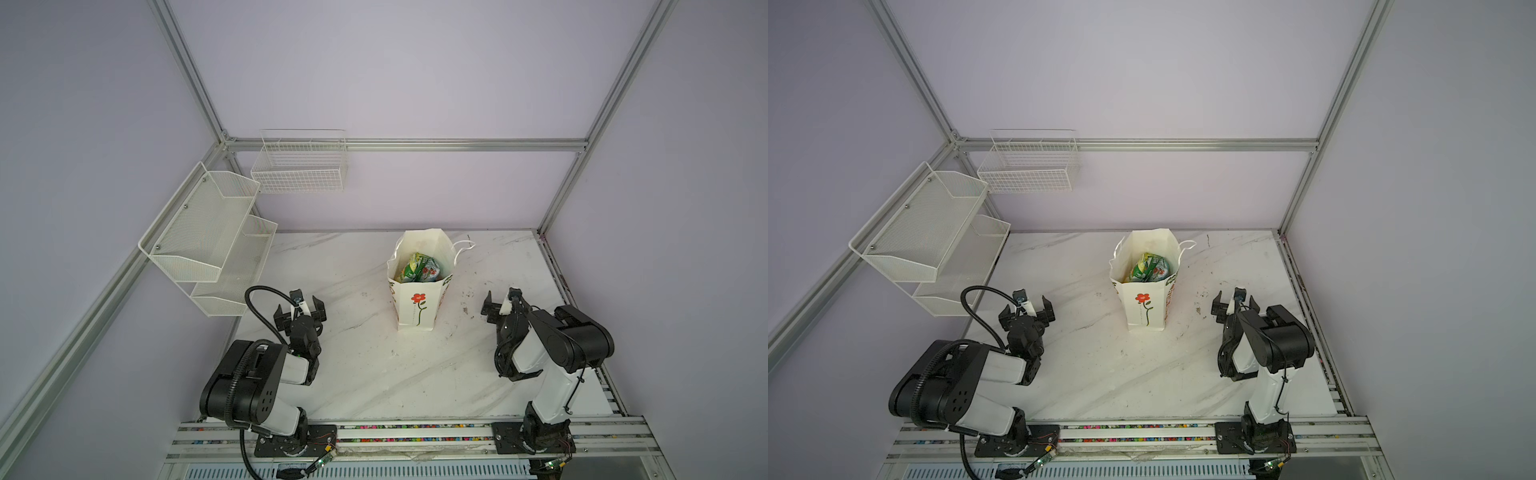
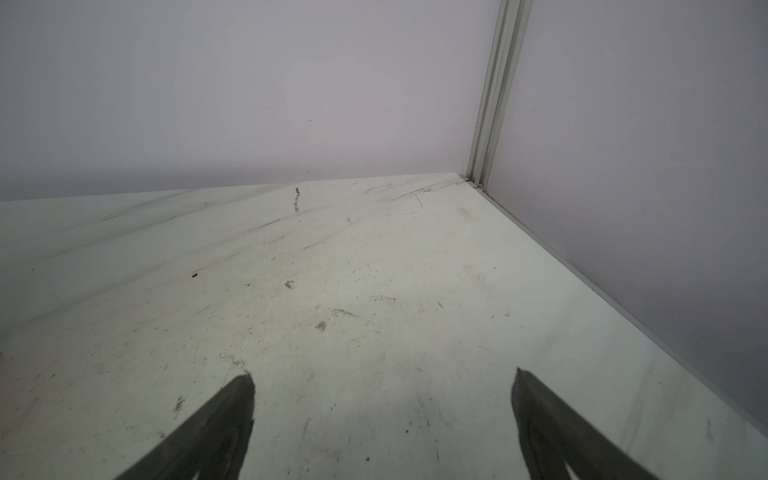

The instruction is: Place the snacks into the paper bag

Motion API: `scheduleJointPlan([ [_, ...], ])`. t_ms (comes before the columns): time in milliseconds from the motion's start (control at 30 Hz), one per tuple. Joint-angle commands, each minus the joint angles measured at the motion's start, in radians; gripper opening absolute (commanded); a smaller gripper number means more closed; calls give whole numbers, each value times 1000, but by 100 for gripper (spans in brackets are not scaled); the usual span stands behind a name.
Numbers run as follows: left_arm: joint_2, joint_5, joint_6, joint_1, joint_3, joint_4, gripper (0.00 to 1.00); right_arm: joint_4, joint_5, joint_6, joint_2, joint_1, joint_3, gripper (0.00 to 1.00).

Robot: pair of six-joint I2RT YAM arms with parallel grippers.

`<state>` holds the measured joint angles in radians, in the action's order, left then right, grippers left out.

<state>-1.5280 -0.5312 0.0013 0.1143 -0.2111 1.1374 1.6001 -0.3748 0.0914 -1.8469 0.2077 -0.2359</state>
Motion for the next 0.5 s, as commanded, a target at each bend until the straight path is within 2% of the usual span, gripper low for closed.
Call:
scheduleJointPlan([
  [0, -40, 68, 53, 6, -21, 145, 100, 218, 5, 19, 1, -3, -36, 97],
  [167, -96, 95, 70, 8, -35, 171, 100, -86, -8, -14, 39, -6, -166, 97],
  [367, -93, 89, 65, 7, -44, 153, 100, -155, 22, -38, 46, -32, -193, 97],
  [467, -85, 95, 52, -5, -72, 77, 100, -163, 30, -41, 46, -34, -197, 97],
])
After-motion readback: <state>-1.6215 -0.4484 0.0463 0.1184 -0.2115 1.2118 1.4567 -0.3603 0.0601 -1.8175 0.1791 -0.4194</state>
